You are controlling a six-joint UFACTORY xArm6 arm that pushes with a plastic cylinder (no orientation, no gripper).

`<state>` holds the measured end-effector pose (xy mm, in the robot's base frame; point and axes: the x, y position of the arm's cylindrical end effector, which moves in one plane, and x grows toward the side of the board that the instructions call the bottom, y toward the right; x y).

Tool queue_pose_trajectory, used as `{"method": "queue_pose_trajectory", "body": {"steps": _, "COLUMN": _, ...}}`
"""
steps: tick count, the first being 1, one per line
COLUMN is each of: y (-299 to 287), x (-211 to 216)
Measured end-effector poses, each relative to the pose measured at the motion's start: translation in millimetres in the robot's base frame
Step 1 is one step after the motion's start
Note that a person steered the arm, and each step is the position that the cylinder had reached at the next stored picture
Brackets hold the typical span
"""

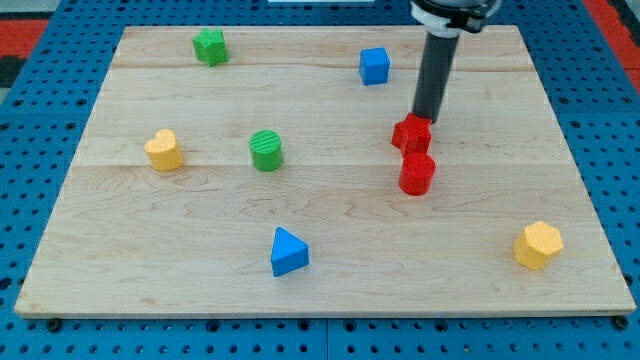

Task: Move red star to the top centre of the board

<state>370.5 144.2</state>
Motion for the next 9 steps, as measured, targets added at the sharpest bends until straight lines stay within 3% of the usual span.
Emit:
{"method": "queue_pose_trajectory", "body": {"steps": 1, "y": 78, "x": -4}}
{"method": "queue_pose_trajectory", "body": {"steps": 2, "y": 95, "x": 44}}
{"method": "queue_pose_trajectory", "body": {"steps": 5, "y": -131, "x": 42}}
{"method": "queue_pose_trajectory", "body": {"steps": 6, "y": -172, "x": -1}}
{"method": "queue_pose_trajectory", "body": {"steps": 7, "y": -157, "x": -33}}
{"method": "queue_pose_trajectory", "body": {"steps": 8, "y": -153, "x": -6}}
{"method": "queue_pose_trajectory", "body": {"steps": 9, "y": -112, "x": -30}}
